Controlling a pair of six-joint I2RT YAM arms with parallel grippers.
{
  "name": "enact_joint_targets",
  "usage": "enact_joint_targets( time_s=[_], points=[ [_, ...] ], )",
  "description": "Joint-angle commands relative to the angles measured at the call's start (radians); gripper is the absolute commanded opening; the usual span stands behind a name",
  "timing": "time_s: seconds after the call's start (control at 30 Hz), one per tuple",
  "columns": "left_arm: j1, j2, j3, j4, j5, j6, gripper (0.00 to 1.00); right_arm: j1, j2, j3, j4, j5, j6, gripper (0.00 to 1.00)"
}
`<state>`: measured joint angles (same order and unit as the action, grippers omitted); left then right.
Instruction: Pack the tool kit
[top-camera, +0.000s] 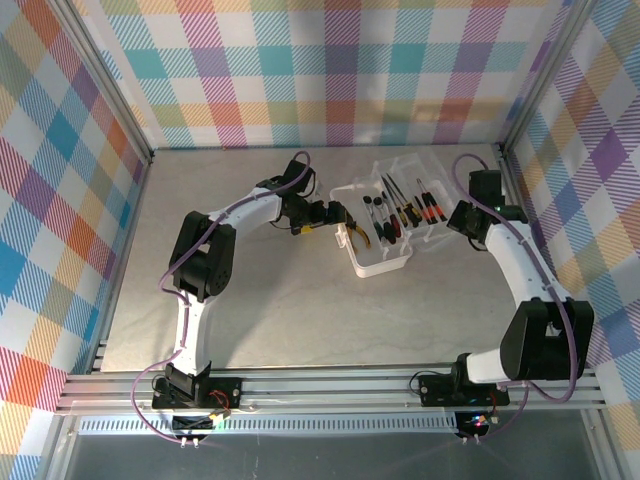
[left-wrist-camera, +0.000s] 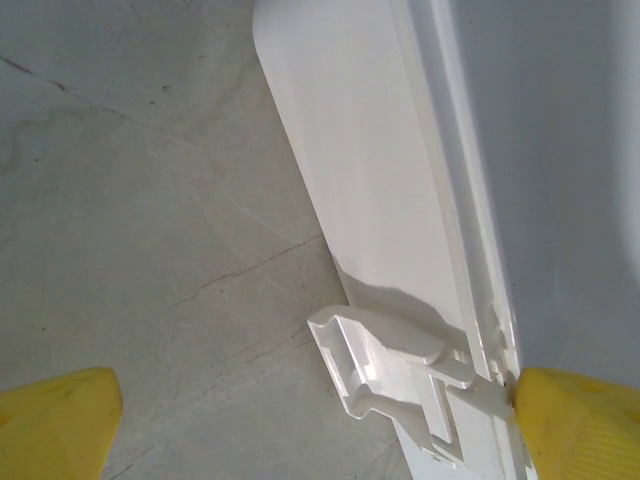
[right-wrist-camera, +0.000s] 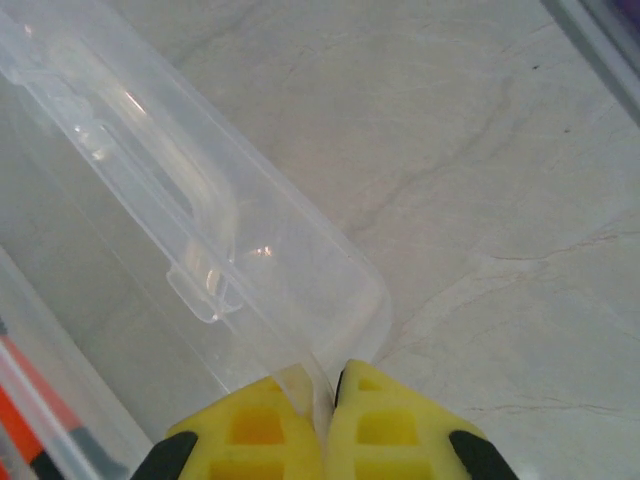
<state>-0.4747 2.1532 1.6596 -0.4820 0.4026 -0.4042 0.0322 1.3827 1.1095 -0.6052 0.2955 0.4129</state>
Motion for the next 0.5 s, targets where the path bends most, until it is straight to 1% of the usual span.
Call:
enact_joint_targets(
  time_s=[0.0, 0.13, 0.23, 0.47],
  points=[
    [-0.010, 0.019, -0.049, -0.053, -0.039, -0.005, 1.00, 0.111, -0.075, 0.068, -0.042, 0.017, -0.031, 0.00],
    [-0.010, -0.006, -0.061, -0.055, -0.058, -0.004, 1.00, 0.209, -0.095, 0.084, -0.085, 0.097, -0.020, 0.00],
    [-0.003, -0.042, -0.075, -0.054, -0.074, -0.003, 1.00, 0.251, -0.107, 0.091, -0.108, 0.143, -0.015, 0.00],
    [0.035, -0.162, -0.144, -0.056, -0.103, -0.001, 1.00, 0.279, -0.126, 0.109, -0.136, 0.185, -0.020, 0.00]
  ],
)
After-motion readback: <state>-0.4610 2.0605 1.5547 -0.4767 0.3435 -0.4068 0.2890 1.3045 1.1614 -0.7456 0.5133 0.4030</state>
